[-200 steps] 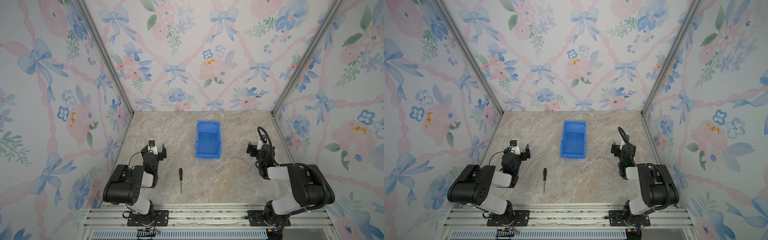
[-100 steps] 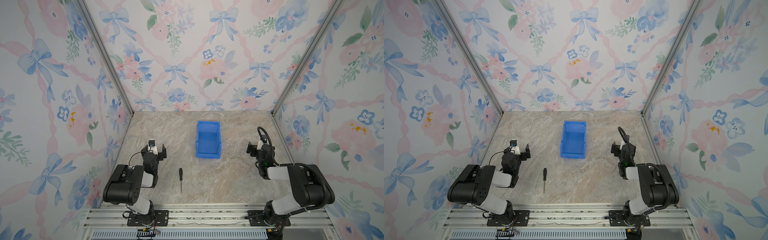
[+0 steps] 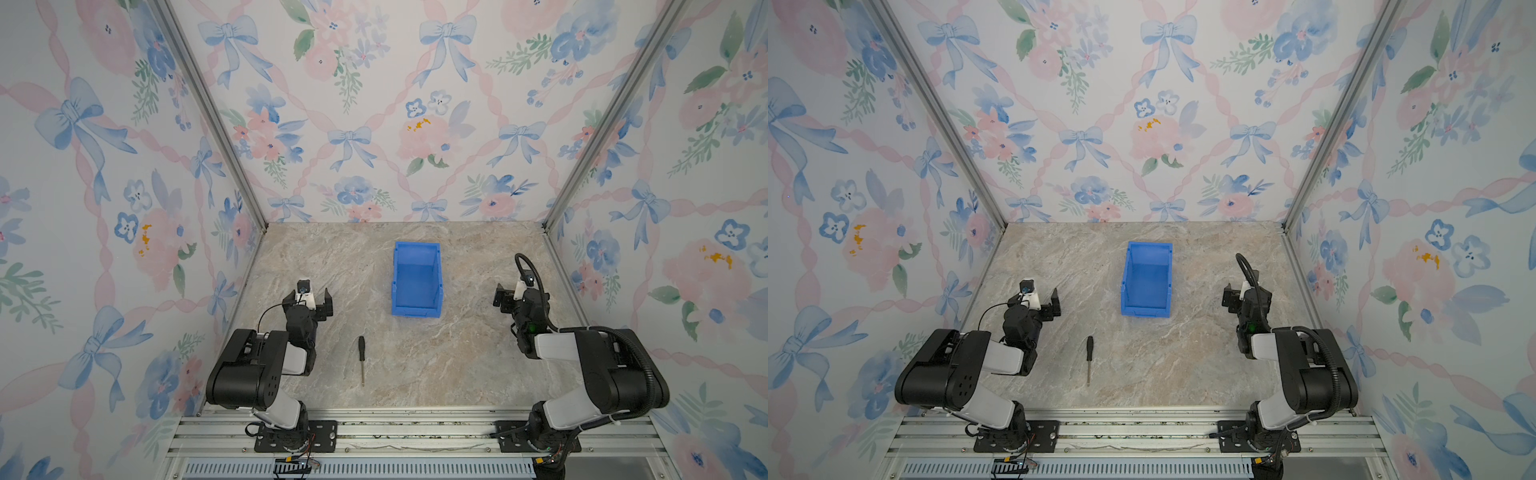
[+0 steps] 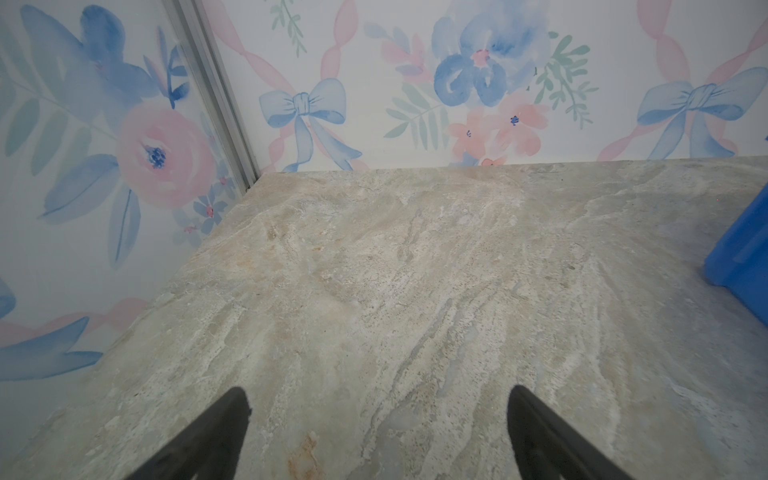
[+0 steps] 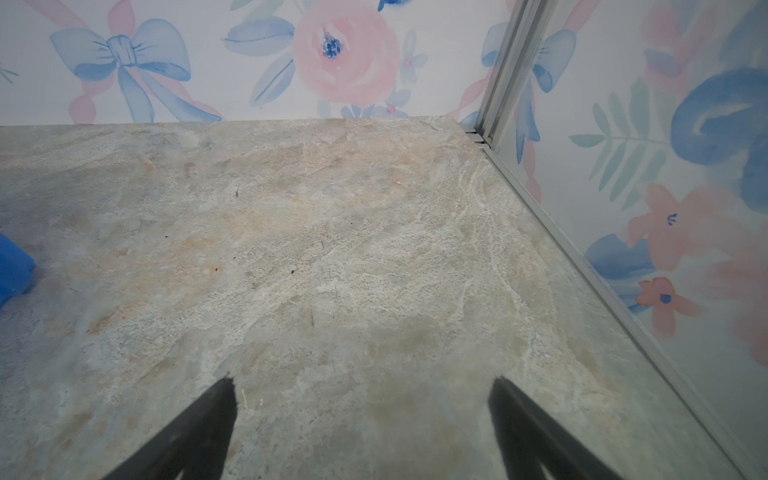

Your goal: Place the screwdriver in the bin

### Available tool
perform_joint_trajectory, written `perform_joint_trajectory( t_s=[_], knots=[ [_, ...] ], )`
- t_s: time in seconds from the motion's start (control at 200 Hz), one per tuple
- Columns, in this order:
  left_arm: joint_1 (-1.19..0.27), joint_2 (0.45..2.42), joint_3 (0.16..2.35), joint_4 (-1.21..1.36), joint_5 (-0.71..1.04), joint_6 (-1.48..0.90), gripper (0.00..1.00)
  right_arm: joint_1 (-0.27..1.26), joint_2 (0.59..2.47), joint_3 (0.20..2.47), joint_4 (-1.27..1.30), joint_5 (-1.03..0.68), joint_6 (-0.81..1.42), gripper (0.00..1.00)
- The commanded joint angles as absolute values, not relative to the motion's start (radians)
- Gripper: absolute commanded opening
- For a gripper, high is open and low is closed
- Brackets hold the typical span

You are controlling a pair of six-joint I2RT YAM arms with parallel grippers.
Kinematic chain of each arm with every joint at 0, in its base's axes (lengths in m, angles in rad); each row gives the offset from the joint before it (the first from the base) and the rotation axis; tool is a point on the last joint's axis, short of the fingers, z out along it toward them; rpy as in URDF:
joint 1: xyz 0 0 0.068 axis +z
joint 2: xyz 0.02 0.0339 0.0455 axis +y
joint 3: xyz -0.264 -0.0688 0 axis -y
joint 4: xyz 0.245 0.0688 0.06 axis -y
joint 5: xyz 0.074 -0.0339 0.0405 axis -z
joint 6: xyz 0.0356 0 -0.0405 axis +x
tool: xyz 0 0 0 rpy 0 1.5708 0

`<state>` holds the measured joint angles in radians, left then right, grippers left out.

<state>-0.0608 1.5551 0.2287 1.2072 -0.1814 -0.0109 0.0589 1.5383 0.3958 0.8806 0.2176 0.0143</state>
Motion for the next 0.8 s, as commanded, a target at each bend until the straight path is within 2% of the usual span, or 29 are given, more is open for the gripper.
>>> perform_joint_trajectory(
  t_s=[0.0,0.26,0.605,0.685,0.795],
  knots=[
    [-0.054,1.562,0.241,1.205,-0.168,-0.025,0.97,0.08,1.547,0.384,0.922,0.248,0.009,0.97],
    [-0.055,1.496,0.271,1.108,-0.172,-0.022,0.98,0.104,1.496,0.389,0.877,0.316,0.002,0.97],
    [-0.072,1.278,0.459,0.506,-0.248,-0.146,0.97,0.191,1.254,0.489,0.508,0.378,0.007,0.97],
    [-0.109,1.229,0.488,0.405,-0.23,-0.172,0.98,0.217,1.197,0.54,0.376,0.397,0.067,0.97],
    [-0.189,1.174,0.544,0.231,-0.314,-0.276,0.97,0.275,1.156,0.633,0.169,0.428,0.123,0.97]
  ],
)
